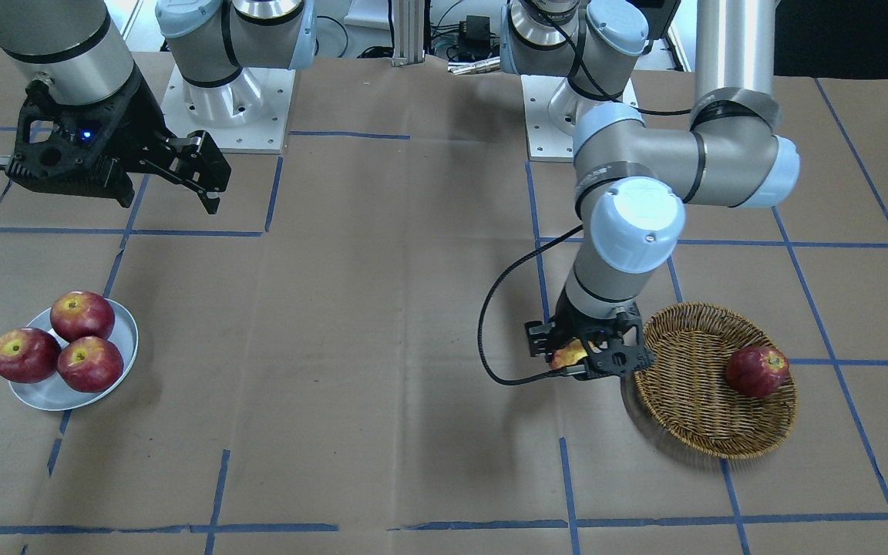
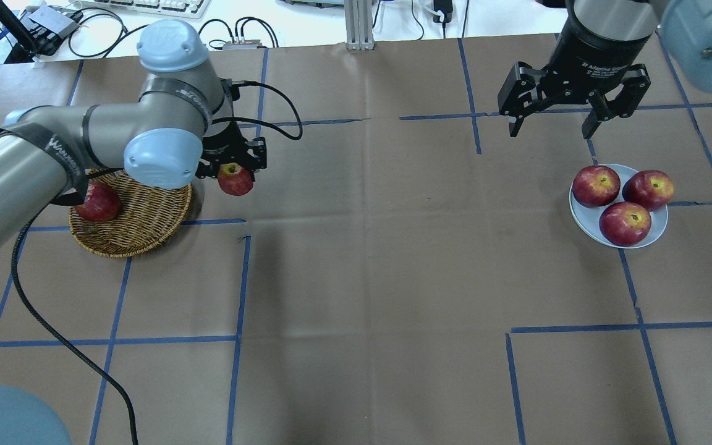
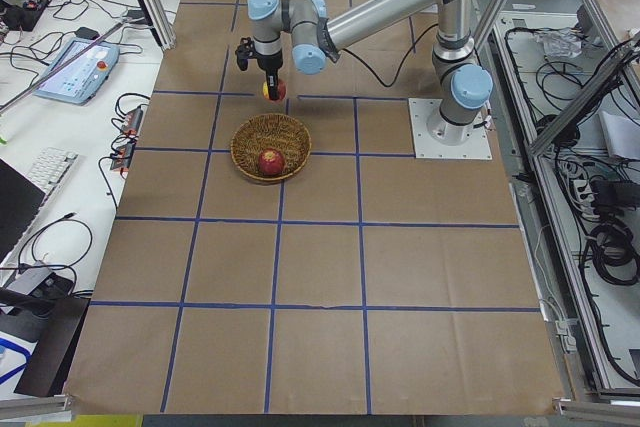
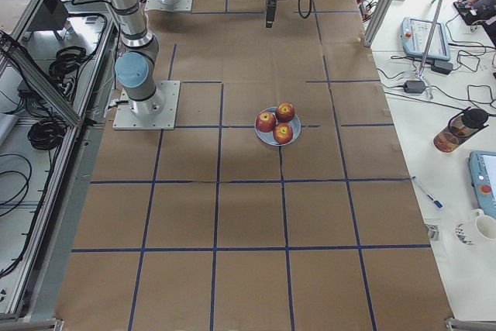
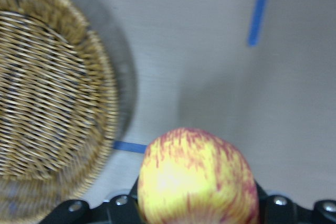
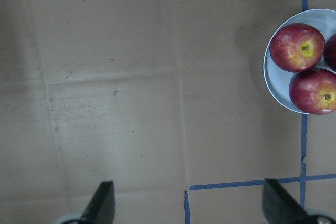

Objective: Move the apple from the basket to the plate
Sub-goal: 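Lift the striped apple and carry it toward the table center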

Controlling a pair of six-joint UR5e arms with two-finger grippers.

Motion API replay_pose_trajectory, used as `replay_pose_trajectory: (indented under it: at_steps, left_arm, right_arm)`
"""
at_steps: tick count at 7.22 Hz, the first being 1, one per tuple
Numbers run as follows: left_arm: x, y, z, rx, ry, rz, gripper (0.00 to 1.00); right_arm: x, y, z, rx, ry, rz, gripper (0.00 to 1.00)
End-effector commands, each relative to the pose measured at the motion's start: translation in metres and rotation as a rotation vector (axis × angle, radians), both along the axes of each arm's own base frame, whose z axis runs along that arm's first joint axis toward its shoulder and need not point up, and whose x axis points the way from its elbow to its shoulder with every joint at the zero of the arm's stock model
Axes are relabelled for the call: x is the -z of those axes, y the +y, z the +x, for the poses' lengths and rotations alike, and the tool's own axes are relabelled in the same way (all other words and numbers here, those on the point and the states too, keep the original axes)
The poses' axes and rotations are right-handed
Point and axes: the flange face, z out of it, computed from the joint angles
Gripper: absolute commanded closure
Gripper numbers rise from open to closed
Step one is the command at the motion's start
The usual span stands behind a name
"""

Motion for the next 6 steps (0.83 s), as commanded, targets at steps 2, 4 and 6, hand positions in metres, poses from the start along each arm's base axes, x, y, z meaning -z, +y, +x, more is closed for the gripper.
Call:
replay_pose_trajectory:
  at_steps: [2,4,6]
  left_arm:
    - [0.033,-0.012,-0.124,0.002,0.021,0.008,0.51]
    - [0.065,-0.006,-0.173,0.015,0.011,0.034,0.50]
    - [0.072,0.000,-0.181,0.013,0.014,0.046,0.50]
  right_arm:
    - [0.000,0.001,0.000,0.000,0.001,0.002,0.00]
    - [0.002,0.000,0.000,0.000,0.001,0.005,0.00]
    - [0.000,0.001,0.000,0.000,0.000,0.002,0.00]
